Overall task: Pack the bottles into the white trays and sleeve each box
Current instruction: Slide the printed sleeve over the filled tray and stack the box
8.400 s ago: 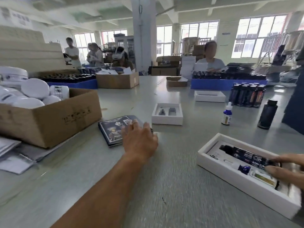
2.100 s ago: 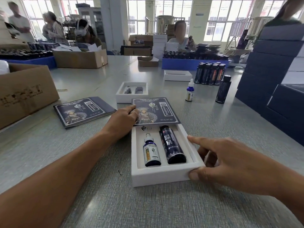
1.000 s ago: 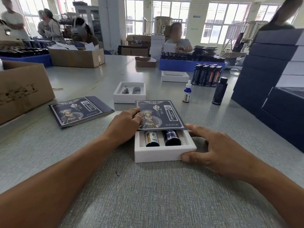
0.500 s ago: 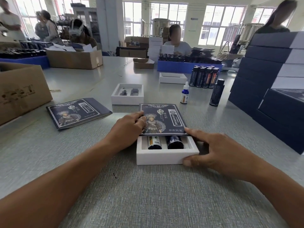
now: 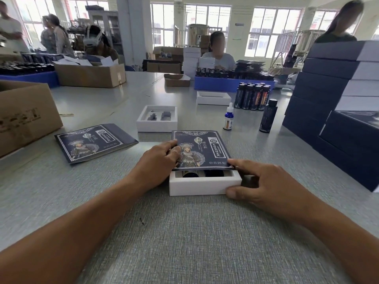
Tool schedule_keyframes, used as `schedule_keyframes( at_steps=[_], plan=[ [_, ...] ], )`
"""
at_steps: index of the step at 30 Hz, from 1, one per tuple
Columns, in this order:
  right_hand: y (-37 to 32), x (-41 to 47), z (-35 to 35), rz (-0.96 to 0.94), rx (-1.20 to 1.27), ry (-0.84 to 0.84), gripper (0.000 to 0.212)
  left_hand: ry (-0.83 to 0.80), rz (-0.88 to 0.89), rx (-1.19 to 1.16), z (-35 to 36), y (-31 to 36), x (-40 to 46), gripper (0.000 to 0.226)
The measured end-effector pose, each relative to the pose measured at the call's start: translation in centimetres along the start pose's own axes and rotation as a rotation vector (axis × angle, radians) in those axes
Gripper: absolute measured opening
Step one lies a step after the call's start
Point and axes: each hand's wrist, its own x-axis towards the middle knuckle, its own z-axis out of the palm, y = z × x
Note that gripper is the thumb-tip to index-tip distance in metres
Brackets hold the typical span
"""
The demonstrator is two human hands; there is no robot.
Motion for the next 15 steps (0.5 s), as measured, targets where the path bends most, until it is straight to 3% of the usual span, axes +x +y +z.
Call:
schedule_keyframes(
  at_steps=[7, 15],
  plan=[
    [0.9, 0.0, 0.2, -0.007, 0.041, 0.019, 0.080, -0.013, -0.007, -0.011, 0.1, -0.2, 0.1, 0.044],
    [0.6, 0.0, 1.0, -0.003, 0.027, 0.171, 0.061, -0.016, -0.013, -0.003, 0.1, -0.5, 0.3, 0.043]
  ],
)
